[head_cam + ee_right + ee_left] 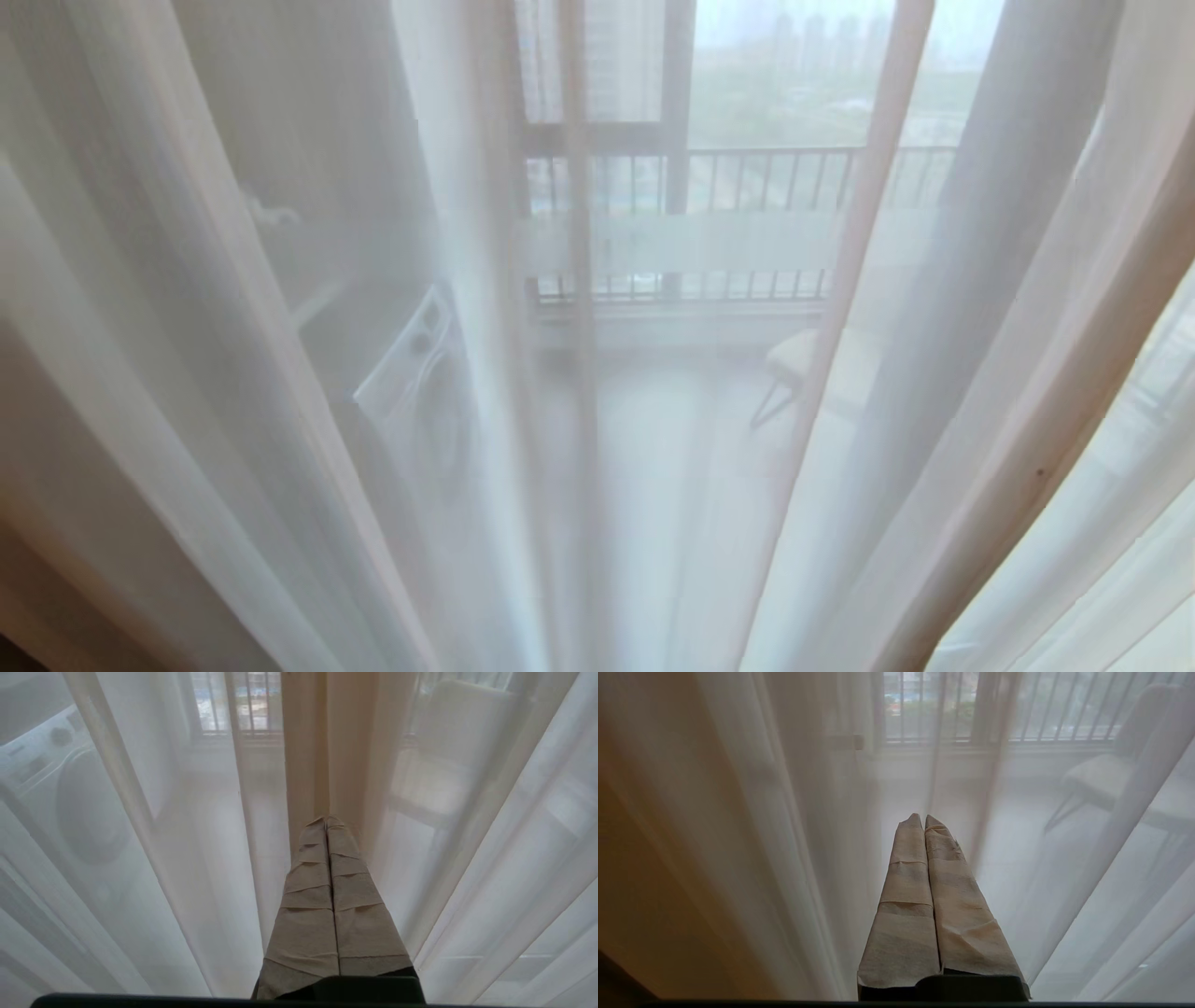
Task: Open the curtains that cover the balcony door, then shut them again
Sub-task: Close the outer curtains on both sides
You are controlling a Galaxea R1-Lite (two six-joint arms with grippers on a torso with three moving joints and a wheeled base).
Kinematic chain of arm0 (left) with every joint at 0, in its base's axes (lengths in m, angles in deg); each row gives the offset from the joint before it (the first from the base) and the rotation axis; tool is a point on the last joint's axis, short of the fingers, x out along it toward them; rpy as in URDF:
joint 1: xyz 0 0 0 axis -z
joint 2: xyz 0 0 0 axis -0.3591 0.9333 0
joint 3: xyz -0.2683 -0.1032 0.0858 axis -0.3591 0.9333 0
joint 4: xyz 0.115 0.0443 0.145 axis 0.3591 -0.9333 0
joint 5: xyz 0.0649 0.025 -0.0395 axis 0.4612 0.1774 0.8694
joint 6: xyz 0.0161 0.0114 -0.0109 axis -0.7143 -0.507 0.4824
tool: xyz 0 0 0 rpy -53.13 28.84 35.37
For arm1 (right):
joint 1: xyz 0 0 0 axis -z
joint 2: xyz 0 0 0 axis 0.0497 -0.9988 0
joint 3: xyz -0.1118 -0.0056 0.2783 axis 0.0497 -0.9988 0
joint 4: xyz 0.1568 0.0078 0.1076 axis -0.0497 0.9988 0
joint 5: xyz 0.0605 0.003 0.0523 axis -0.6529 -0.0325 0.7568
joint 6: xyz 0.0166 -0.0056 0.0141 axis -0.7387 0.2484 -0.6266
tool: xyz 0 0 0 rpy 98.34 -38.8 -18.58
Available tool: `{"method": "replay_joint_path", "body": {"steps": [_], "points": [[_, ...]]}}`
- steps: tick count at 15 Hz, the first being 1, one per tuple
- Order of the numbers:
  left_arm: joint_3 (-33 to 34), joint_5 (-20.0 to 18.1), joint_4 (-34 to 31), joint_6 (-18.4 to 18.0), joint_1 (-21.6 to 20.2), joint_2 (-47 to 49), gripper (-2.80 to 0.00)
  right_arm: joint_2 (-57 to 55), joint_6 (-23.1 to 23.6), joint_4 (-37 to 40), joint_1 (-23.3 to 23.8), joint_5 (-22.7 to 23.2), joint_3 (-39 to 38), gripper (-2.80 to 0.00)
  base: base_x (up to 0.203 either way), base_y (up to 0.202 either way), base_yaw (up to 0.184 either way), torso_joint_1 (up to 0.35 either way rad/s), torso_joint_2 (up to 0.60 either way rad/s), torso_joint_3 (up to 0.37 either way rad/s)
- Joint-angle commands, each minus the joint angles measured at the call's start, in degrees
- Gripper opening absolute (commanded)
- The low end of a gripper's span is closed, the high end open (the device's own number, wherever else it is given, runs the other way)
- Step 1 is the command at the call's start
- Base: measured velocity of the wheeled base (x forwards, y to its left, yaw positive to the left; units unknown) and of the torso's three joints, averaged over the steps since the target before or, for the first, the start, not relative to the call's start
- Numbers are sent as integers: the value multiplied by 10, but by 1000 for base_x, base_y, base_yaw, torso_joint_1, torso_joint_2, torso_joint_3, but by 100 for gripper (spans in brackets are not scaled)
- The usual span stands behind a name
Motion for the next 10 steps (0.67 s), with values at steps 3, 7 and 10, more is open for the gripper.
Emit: {"method": "replay_joint_path", "body": {"steps": [3, 7, 10], "points": [[0, 0, 0, 0, 0, -1, -280, 0, 0, 1, 0, 0, 0, -280, 0, 191, 0, 1, 2, 2], [-1, 0, 0, 0, 0, -1, -280, 0, 0, 1, 0, 0, 0, -280, 0, 190, -1, 2, 2, 6], [0, 0, 0, 0, 0, -1, -280, 0, 0, 0, 0, 0, 0, -280, 0, 190, 0, 3, 4, 1]]}}
